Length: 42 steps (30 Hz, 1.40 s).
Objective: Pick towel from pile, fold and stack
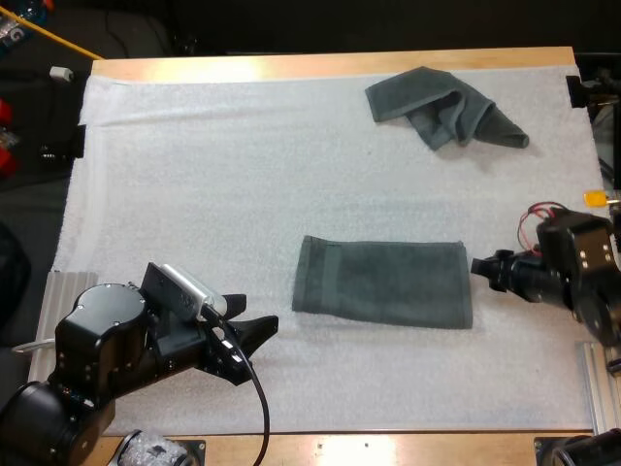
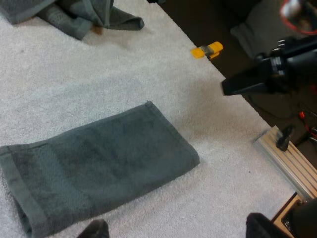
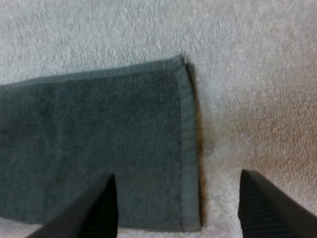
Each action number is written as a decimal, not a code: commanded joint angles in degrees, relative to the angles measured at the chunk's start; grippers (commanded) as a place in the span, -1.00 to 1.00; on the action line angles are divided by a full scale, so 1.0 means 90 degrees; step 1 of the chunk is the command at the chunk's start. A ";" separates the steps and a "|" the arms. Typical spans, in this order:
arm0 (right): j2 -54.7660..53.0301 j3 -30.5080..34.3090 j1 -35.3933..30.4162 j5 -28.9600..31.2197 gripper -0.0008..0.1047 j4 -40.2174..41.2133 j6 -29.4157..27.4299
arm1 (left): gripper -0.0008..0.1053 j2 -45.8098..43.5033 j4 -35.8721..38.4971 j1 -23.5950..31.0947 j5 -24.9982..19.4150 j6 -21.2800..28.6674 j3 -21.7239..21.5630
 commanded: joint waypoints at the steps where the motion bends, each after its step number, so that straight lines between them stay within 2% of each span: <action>1: 0.0145 -0.0032 -0.0146 -0.0205 0.01 -0.0096 -0.0155 | 0.06 0.0004 0.0048 -0.0003 0.0041 -0.0064 -0.0035; 5: 0.0661 -0.0032 -0.0536 -0.0442 0.01 -0.0222 -0.0350 | 0.06 0.0004 0.0156 -0.0003 0.0041 -0.0064 -0.0035; 10: 0.1287 0.0028 -0.1023 -0.1351 0.01 -0.0595 -0.0463 | 0.06 0.0004 0.0170 -0.0003 0.0041 -0.0064 -0.0035; 19: 0.2318 0.0140 -0.1179 -0.2431 0.01 -0.1105 -0.0462 | 0.06 0.0004 0.0170 -0.0003 0.0041 -0.0064 -0.0035; 35: 0.3431 0.0140 -0.1178 -0.2588 0.01 -0.1446 -0.0428 | 0.06 0.0004 0.0170 -0.0003 0.0041 -0.0064 -0.0023; 42: 0.3668 0.0140 -0.1105 -0.2927 0.01 -0.1647 -0.0184 | 0.06 0.0004 0.0170 -0.0003 0.0041 -0.0064 -0.0023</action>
